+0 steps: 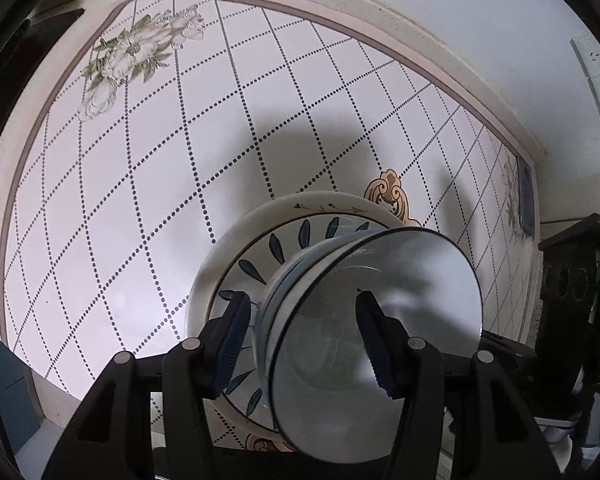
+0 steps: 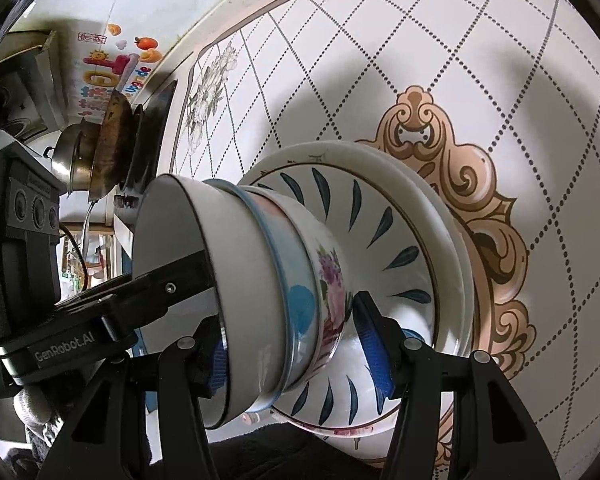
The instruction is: Organize plates and bowls
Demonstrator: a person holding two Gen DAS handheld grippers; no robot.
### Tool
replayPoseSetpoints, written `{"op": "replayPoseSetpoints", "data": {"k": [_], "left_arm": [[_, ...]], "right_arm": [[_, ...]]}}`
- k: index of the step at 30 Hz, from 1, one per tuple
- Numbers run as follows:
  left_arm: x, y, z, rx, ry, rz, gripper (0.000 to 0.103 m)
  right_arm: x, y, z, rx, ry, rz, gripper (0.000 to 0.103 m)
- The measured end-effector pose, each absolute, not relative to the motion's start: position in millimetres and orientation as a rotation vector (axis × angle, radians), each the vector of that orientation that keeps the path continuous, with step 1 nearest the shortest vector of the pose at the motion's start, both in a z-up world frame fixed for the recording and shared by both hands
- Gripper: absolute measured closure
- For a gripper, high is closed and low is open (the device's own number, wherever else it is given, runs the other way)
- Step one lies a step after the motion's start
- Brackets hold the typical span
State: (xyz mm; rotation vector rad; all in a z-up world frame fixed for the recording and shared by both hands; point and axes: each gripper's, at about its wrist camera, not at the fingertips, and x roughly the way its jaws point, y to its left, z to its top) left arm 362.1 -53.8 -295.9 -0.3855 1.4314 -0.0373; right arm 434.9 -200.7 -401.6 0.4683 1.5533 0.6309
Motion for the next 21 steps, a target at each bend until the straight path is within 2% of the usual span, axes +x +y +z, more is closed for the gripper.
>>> {"op": "replayPoseSetpoints", "data": {"k": [10,11,12,14,16,19,21], "left_arm": [[335.5,-53.0,-238.4,-0.218,1.285,-0.004,0.051],[330.0,-52.1,-230.5,-0.199,1.262,-0.001,0.05],[324.3,-50.9,-222.8,-0.181,1.237,0.002,0.05],[315.0,-47.0,-210.9,-0.159,1.199,0.004,0.05],[301.7,-42.1,-198.2,-0.134,1.16,-0.002,0.05],[281.2,-35.3,-180.5,-0.084,1.102,-0.014,0.044],[267.0,-30.2,-170.7,-0.061,1.065,-0.021,0.032]], "right_arm": [[421.6,-218.3,-342.3,0.393,1.417,0.53,0.044],[418.5,-220.2,-334.0,0.381,1.399,0.512,0.039],[414.0,-221.9,-324.4,0.366,1.378,0.49,0.028],[399.6,-224.3,-300.9,0.337,1.318,0.432,0.011],[384.8,-224.6,-280.1,0.301,1.264,0.375,0.009],[355.3,-221.5,-248.7,0.269,1.175,0.29,0.006],[335.5,-218.8,-231.1,0.262,1.123,0.243,0.005]]}}
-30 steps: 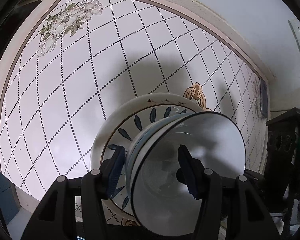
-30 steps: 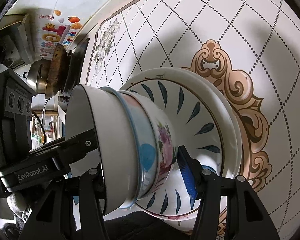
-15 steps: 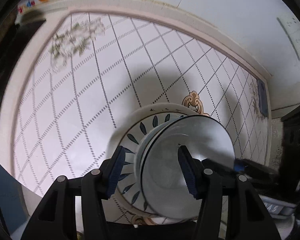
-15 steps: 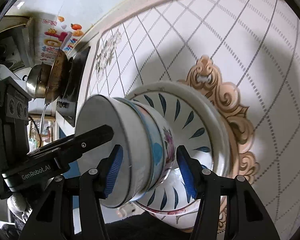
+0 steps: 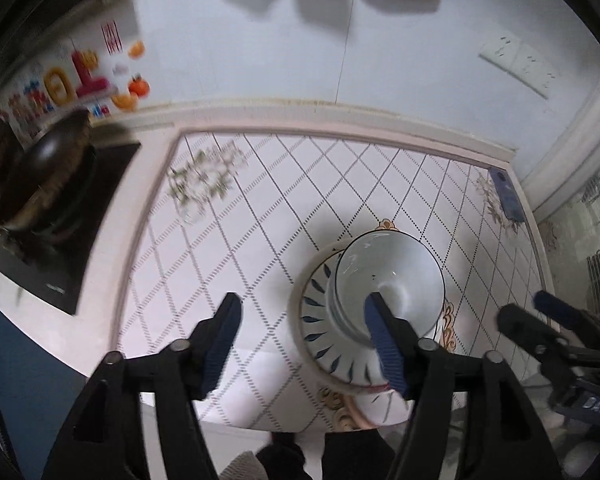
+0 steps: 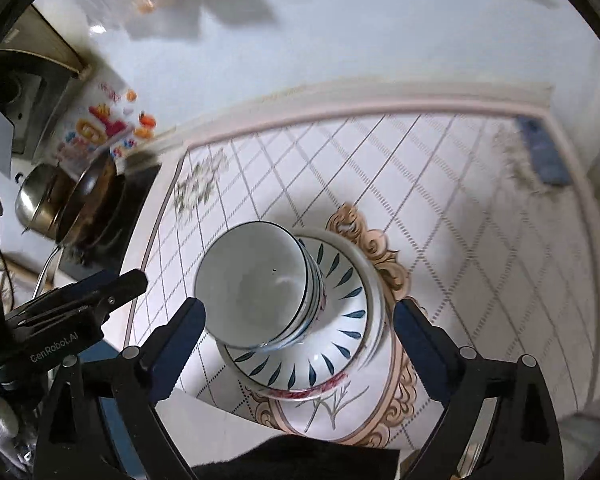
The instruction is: Organize plates and bowls
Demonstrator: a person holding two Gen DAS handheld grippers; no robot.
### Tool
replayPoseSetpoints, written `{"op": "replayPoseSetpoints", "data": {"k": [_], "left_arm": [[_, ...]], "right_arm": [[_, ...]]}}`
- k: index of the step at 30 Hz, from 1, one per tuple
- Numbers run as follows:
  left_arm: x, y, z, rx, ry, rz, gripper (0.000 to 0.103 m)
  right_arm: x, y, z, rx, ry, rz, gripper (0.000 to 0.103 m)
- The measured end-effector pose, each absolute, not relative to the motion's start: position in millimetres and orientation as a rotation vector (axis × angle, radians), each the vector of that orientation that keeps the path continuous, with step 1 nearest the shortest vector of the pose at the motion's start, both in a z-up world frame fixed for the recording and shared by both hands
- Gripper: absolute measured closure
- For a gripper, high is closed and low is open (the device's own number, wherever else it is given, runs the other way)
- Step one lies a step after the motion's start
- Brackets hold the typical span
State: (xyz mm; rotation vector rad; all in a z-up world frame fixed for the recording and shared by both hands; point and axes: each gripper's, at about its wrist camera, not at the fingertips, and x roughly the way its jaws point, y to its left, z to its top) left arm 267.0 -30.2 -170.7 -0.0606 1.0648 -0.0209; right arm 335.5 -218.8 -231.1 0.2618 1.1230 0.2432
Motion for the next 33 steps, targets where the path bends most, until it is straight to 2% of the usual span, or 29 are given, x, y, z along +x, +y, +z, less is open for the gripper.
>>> {"op": "replayPoseSetpoints", "data": {"k": [1,2,5,12,19,25,33], "left_arm": [[257.1,-26.9,-164.6,-0.049,1.048,-0.033,0.021],[250.5,-26.2,-160.6,-0.044,1.038,-0.037,0.017],[222.7,-20.5,-143.1,-0.015,0.988,-0.047,0.01],[155.3,-13.3,-91.3,0.011,0.867,-0.079,0.004],[91.9,-7.1,-53.4,-0.003,0.793,-0.07,0.004],[48.0,-14.6,-36.5,0.003,0.764,-0.054,0.004],[18.3,-18.8,-23.7,-0.009,0.704,-0.033,0.0]], "right_arm": [[322.4,-217.5,-220.8,0.262,1.092,0.22,0.004],[308.4,-215.8,-210.3,0.264,1.063,0.199,0.003],[276.1,-209.2,-186.0,0.259,1.01,0.149,0.001],[192.2,-193.1,-134.2,0.23,0.918,0.06,0.0],[107.7,-187.3,-70.1,0.178,0.794,0.018,0.0],[54.5,-192.2,-28.7,0.148,0.726,0.007,0.0],[14.9,-200.6,-5.9,0.118,0.694,0.017,0.0]]}}
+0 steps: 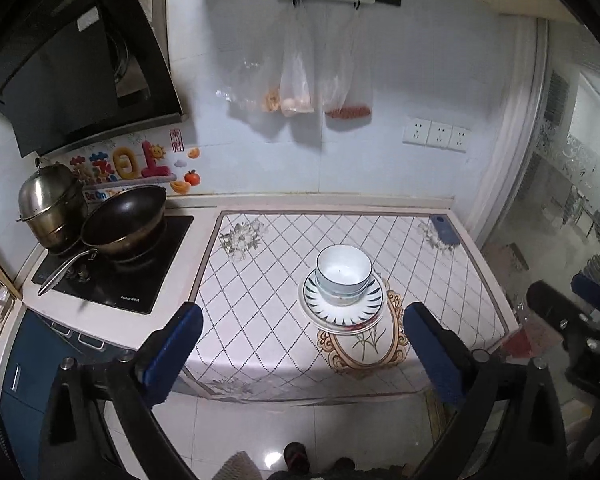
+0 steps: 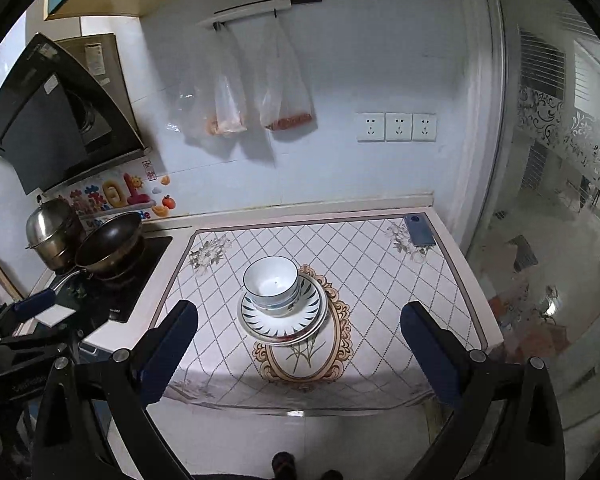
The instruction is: Organize plates and bowls
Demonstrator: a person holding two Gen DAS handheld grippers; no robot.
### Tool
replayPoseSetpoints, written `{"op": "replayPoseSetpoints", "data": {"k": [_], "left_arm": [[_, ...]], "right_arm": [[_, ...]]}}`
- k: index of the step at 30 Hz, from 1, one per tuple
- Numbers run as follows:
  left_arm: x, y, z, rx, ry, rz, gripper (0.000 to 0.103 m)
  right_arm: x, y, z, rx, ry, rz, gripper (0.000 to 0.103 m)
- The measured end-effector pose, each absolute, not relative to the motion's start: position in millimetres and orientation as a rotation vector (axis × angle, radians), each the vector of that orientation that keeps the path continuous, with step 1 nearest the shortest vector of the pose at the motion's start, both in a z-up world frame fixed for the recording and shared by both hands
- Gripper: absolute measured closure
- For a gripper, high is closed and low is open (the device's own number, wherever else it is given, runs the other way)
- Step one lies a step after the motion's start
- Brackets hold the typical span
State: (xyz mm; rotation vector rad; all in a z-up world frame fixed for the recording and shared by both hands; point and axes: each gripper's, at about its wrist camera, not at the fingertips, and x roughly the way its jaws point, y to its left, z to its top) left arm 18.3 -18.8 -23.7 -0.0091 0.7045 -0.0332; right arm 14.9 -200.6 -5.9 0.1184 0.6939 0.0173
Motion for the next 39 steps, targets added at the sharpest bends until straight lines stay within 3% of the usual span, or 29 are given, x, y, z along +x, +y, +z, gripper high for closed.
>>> {"op": "replayPoseSetpoints", "data": {"k": [39], "left_arm": [[21.6,-22.0,-23.6,-0.011,0.718,-0.015,0.0]], "right_arm": [[28.2,-206.7,-9.2,0.098,0.687,0.036,0.0]]}}
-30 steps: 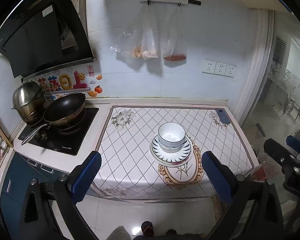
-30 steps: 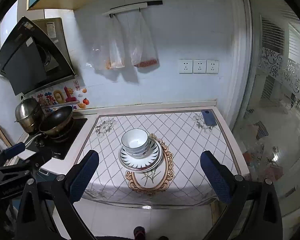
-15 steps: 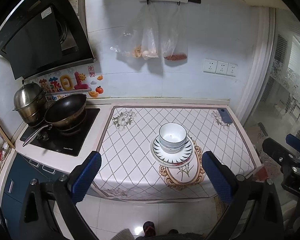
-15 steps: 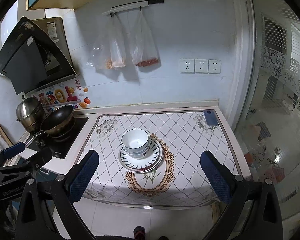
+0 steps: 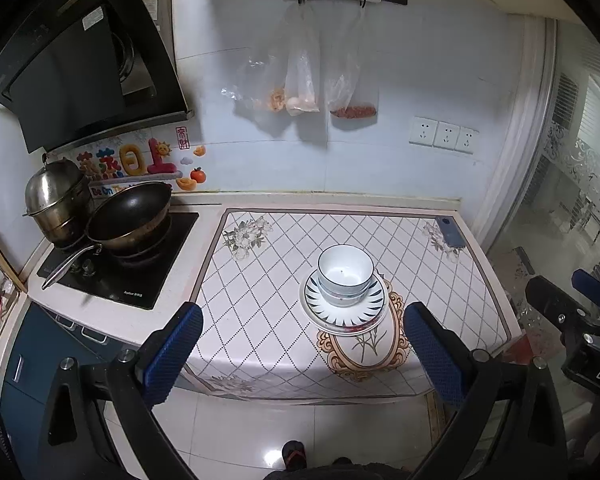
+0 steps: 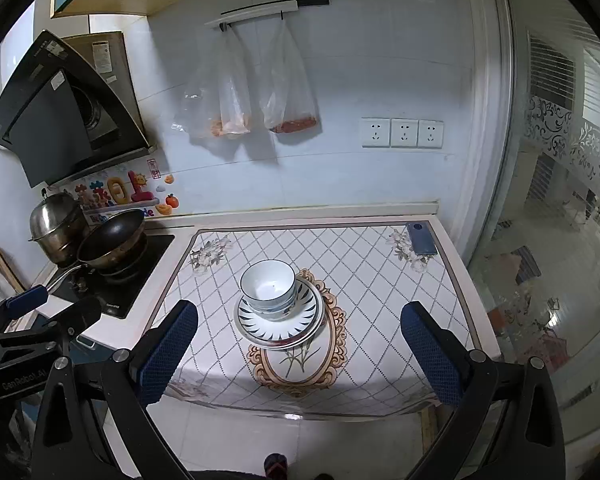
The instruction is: Organize plates and bowls
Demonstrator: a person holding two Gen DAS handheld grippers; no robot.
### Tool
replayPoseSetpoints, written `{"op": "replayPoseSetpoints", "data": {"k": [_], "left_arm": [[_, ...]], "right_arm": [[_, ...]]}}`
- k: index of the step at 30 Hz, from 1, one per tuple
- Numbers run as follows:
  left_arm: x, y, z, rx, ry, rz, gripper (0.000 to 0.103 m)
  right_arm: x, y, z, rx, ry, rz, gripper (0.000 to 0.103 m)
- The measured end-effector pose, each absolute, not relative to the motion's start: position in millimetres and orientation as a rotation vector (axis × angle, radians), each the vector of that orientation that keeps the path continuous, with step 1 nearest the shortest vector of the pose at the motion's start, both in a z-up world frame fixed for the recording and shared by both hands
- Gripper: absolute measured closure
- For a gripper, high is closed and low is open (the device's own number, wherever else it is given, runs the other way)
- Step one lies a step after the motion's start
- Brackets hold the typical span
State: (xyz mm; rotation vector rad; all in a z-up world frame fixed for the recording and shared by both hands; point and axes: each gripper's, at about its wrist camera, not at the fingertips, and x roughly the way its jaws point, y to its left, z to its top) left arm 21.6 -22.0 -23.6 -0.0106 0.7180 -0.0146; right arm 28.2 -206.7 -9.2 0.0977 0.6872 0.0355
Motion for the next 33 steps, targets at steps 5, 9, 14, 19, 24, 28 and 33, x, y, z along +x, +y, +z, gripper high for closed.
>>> {"op": "replayPoseSetpoints", "data": {"k": [5,9,14,19,24,28,33], "left_arm": [[22.5,-22.5,-23.5,-0.013,0.72,-0.017,0.0],[22.6,-22.8,-23.5,-0.011,0.72,-0.016,0.0],[22.6,-22.6,-23.4,-0.01,0.72,-0.016,0.0],[25.5,-16.8,-22.8,-0.008,0.718,-0.018,0.0],[27.2,-15.6,-22.3,-0.007,0.719,-0.022,0.0],[28.1,-14.9,-21.6,-0.007,0.718,-0.024,0.0],[31.3,-14.6,-22.2,0.002,0.718,-0.035,0.0]], "right_arm": [[28.6,-205.7,-10.9,0.098,0.686,0.029,0.0],[28.4,-204.9,-11.4,0.103,0.688,0.026,0.0],[29.3,-203.2,-13.0,0.104,0.693,0.029,0.0],[29.0,-200.9,-15.1,0.103,0.698,0.028,0.0],[29.2,-200.7,-14.7,0.102,0.698,0.028,0.0],[29.4,-200.6,-15.3,0.101,0.696,0.028,0.0],[30.0,-201.3,-16.1,0.101,0.696,0.026,0.0]]}}
